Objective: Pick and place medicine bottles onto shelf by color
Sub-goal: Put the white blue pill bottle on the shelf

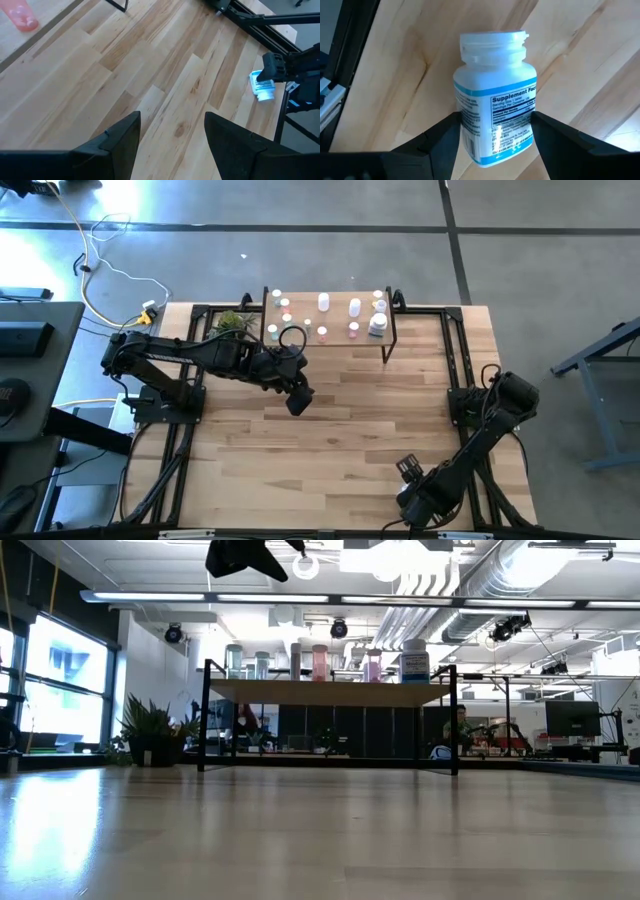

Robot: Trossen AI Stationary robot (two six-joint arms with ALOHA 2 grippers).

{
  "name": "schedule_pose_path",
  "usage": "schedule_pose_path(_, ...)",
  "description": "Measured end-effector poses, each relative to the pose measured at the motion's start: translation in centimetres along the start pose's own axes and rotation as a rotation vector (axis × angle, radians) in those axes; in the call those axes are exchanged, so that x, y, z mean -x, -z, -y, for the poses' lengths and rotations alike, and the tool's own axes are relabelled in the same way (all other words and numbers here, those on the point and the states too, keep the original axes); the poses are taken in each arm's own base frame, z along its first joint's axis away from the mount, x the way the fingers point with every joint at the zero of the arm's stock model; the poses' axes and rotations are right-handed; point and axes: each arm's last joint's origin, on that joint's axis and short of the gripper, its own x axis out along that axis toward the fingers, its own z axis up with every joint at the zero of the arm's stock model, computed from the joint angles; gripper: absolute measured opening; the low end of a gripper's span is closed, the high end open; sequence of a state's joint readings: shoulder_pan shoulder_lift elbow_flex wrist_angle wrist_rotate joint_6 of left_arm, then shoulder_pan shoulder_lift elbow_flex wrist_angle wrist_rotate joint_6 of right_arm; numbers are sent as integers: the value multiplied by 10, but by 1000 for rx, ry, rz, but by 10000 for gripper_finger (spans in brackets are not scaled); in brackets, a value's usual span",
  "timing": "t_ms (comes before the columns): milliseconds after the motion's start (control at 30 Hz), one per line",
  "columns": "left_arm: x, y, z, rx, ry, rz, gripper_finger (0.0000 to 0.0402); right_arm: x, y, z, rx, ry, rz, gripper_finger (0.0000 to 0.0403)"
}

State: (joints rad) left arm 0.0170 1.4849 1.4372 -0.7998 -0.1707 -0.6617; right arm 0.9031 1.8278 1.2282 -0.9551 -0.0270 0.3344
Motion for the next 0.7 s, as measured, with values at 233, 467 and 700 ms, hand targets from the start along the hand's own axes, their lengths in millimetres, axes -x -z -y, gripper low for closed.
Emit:
schedule_pose_path(233,0,0,0,0,0,0,211,-9,-4,-1,-4,7,-18,233)
schedule_pose_path(467,0,0,0,0,0,1,211,-16,-13,2,-15,-26,23,233)
schedule_pose_path(700,0,0,0,0,0,1,211,-23,-16,1,-25,-73,13,233)
